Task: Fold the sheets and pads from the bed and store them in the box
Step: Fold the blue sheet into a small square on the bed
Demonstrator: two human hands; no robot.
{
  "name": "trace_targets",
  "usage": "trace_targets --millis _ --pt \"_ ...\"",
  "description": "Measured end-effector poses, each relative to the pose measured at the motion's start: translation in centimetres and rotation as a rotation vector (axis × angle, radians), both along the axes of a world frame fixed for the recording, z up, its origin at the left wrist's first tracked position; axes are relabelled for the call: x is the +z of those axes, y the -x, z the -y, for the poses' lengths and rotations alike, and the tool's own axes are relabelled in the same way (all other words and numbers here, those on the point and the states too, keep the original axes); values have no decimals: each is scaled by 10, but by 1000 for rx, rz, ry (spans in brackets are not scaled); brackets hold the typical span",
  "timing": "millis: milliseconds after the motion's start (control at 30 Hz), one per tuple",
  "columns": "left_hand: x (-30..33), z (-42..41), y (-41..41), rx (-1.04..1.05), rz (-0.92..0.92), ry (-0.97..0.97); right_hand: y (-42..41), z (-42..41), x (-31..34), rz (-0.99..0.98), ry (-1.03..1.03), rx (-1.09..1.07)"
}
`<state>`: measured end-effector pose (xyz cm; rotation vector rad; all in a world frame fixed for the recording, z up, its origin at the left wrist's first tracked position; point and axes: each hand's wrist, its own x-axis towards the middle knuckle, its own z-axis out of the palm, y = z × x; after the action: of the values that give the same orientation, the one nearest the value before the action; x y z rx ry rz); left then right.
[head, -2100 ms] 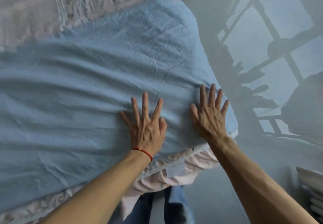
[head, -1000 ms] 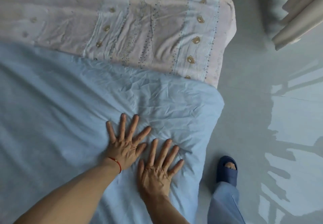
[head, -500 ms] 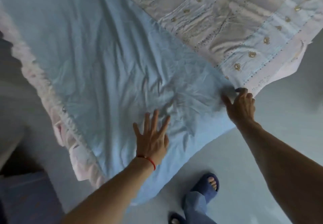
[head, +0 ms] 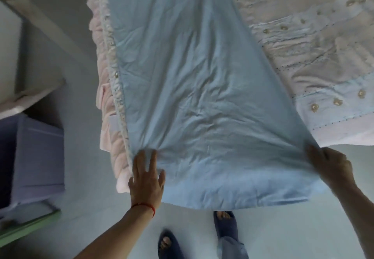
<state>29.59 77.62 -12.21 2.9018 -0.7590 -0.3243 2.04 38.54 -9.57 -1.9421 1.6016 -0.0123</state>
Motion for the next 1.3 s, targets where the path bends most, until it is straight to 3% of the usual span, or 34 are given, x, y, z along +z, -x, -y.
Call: trace_targets --millis 100,167,267,333,433,600,733,867,1067,1233,1300 --pt "-6 10 19 292 24 43 19 11 -11 -105 -123 90" --pt "-10 15 27 588 -40 185 23 13 -16 -138 -182 155" --pt "-12 14 37 910 -207 433 38 20 -19 -43 -222 136" --pt "-13 7 37 1002 -292 512 48 20 -15 58 -269 42" --pt "-20 -7 40 959 -460 694 52 17 -2 184 -484 -30" --pt "-16 -20 57 934 -723 614 53 9 11 357 -818 -66" --pt "-20 -34 86 969 -1013 667 61 4 11 373 -824 -123" --pt "-11 -53 109 978 -928 690 69 -2 14 459 -703 -187" --pt "47 -59 120 1025 -579 754 69 -27 59 520 -506 -169" --pt "98 -58 117 1179 -721 872 75 -22 86 412 -449 -170" --pt "116 -53 115 1144 -730 911 68 -26 113 450 -451 -202"
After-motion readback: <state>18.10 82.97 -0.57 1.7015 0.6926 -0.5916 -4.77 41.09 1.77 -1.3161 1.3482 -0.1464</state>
